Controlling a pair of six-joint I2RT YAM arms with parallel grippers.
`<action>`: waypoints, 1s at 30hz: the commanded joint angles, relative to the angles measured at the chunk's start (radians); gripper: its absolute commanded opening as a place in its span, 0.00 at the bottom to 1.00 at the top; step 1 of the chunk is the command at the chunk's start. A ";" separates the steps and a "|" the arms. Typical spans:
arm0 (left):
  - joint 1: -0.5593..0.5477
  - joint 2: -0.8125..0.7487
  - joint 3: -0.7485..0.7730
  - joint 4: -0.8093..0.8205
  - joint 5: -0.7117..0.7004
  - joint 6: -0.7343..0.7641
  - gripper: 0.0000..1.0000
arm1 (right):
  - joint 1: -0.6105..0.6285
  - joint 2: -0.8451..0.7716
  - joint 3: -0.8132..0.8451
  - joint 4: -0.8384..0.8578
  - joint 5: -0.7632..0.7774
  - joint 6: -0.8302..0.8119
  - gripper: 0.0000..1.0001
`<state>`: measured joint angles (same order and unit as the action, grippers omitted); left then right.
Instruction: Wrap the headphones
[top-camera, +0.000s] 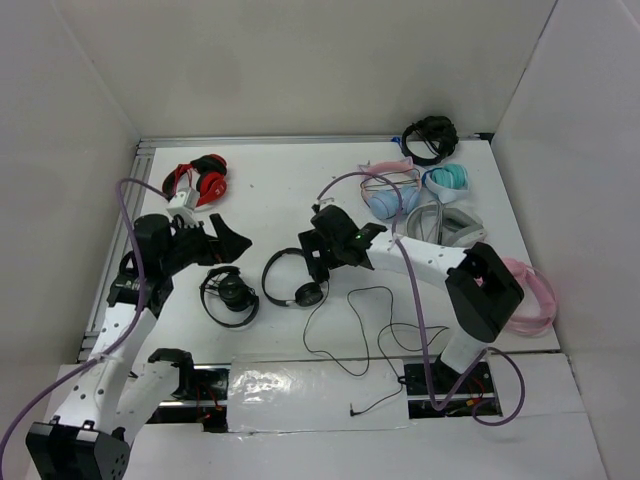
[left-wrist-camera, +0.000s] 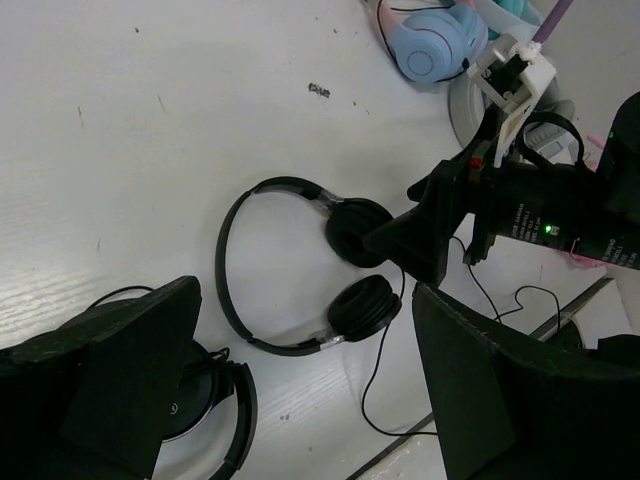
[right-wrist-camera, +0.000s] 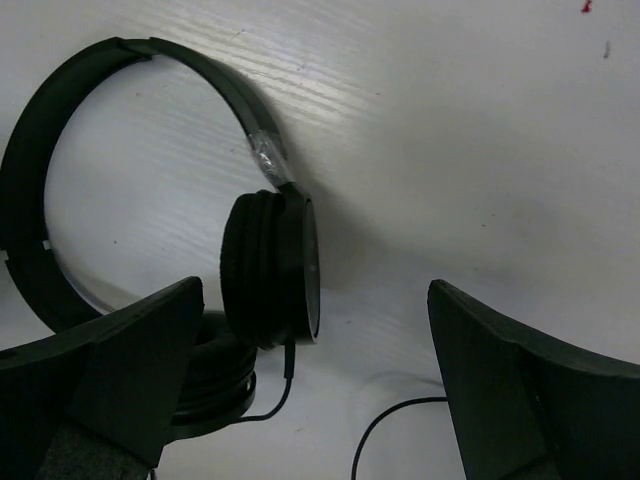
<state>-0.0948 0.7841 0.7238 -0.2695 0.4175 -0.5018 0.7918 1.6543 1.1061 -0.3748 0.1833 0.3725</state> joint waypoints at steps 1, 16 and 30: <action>-0.003 0.026 0.011 0.003 0.017 -0.003 1.00 | -0.003 0.010 0.022 0.072 -0.060 -0.012 1.00; -0.005 0.132 0.078 -0.020 0.098 0.037 0.99 | -0.006 0.081 0.008 0.113 -0.059 -0.039 0.36; -0.160 0.342 0.157 -0.028 0.060 0.129 0.99 | -0.006 -0.323 -0.009 0.099 -0.077 -0.397 0.01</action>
<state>-0.2291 1.1030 0.8253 -0.3080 0.5148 -0.4129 0.7906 1.3899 1.0954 -0.3096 0.1547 0.1192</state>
